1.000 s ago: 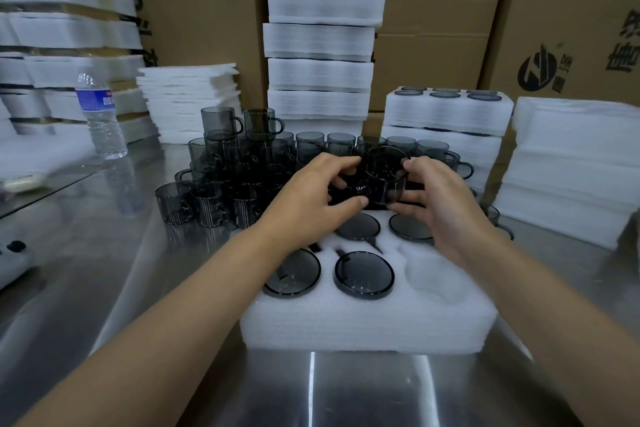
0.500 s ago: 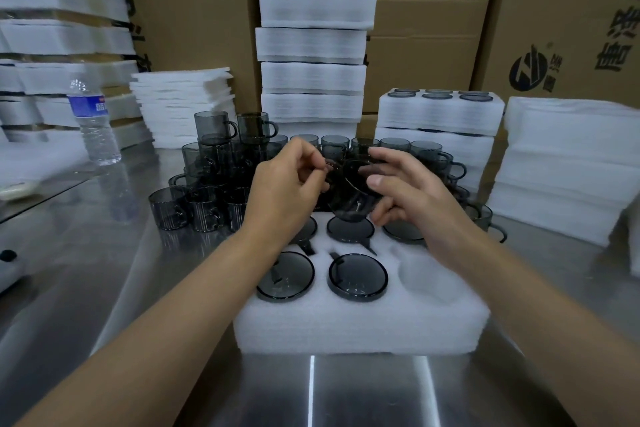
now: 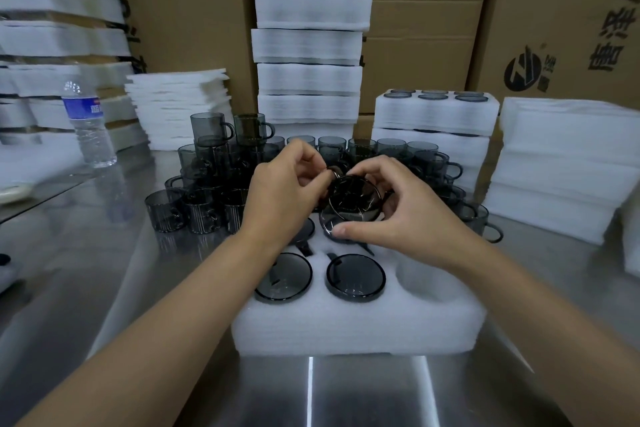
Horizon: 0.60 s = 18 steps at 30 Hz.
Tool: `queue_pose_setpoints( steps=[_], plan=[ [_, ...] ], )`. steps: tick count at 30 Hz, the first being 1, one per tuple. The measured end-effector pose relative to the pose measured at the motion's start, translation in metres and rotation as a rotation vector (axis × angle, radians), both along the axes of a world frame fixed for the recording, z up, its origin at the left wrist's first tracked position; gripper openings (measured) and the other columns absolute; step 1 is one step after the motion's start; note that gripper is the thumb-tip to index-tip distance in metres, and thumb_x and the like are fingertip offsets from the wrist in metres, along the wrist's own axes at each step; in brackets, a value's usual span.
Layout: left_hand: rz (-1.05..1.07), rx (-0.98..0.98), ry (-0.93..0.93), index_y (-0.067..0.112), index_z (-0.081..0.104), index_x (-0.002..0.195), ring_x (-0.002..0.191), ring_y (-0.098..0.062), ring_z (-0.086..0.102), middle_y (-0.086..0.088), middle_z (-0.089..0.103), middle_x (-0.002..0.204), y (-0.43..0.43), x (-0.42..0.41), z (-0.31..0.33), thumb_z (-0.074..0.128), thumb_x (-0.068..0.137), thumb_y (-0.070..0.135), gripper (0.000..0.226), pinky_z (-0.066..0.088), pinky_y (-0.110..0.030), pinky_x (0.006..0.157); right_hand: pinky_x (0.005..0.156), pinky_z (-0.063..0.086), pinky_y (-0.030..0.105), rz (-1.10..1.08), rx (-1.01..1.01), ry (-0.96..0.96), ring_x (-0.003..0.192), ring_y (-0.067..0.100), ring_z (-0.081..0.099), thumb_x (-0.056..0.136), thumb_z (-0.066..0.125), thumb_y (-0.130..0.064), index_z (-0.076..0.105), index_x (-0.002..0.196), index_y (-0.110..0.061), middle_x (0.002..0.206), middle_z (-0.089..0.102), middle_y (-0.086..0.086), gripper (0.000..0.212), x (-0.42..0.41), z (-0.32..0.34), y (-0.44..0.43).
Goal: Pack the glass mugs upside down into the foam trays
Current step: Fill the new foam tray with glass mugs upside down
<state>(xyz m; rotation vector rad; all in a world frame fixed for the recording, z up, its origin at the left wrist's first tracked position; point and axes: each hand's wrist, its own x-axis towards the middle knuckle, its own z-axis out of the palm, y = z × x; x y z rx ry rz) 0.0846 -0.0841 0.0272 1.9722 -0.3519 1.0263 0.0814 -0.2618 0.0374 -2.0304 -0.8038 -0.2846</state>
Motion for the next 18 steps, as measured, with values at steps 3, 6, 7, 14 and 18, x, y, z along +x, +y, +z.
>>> queue_pose_setpoints(
  steps=[3, 6, 7, 14, 18],
  plan=[
    [0.001, 0.021, 0.02, 0.034, 0.053, 0.074, 0.057, 0.001, 0.062, 0.016, 0.063, 0.061, -0.001, -0.001, 0.002, 0.076, 0.079, 0.018, 0.029, 0.047, -0.011, 0.057, 0.061, 0.039, 0.012, -0.024, -0.031, -0.003, 0.068, -0.003, 0.052, 0.052, 0.08, -0.058, 0.053, 0.093, -0.04, 0.094, 0.057, -0.011, 0.053, -0.003, 0.006, -0.001],
    [-0.037, 0.003, 0.021, 0.034, 0.053, 0.074, 0.052, 0.0, 0.062, 0.017, 0.065, 0.058, -0.003, -0.004, 0.003, 0.068, 0.086, 0.03, 0.019, 0.045, -0.013, 0.054, 0.065, 0.049, 0.023, -0.001, -0.035, 0.071, 0.072, 0.001, 0.061, 0.05, 0.075, -0.066, 0.054, 0.094, -0.043, 0.087, 0.065, -0.012, 0.054, -0.004, 0.016, -0.009],
    [-0.059, -0.026, 0.032, 0.034, 0.053, 0.074, 0.05, -0.001, 0.062, 0.018, 0.066, 0.06, -0.004, -0.004, 0.003, 0.062, 0.089, 0.035, 0.017, 0.045, -0.016, 0.053, 0.067, 0.051, 0.024, 0.015, -0.054, 0.091, 0.074, 0.002, 0.062, 0.051, 0.073, -0.067, 0.056, 0.098, -0.045, 0.086, 0.065, -0.016, 0.055, -0.004, 0.021, -0.013],
    [-0.122, -0.135, 0.082, 0.032, 0.057, 0.071, 0.046, -0.014, 0.06, 0.005, 0.066, 0.058, -0.007, -0.004, 0.003, 0.037, 0.091, 0.046, 0.031, 0.049, -0.034, 0.055, 0.076, 0.052, 0.027, 0.136, -0.448, 0.228, 0.08, -0.001, 0.062, 0.053, 0.07, -0.071, 0.06, 0.105, -0.054, 0.091, 0.066, -0.017, 0.056, -0.009, 0.054, -0.053],
    [-0.125, -0.148, 0.088, 0.029, 0.059, 0.071, 0.046, -0.015, 0.059, 0.003, 0.065, 0.056, -0.006, -0.003, 0.002, 0.036, 0.092, 0.042, 0.033, 0.05, -0.037, 0.054, 0.062, 0.05, 0.026, 0.206, -0.553, 0.332, 0.069, 0.007, 0.061, 0.053, 0.077, -0.066, 0.061, 0.103, -0.048, 0.084, 0.067, -0.009, 0.056, -0.014, 0.06, -0.061]
  ],
)
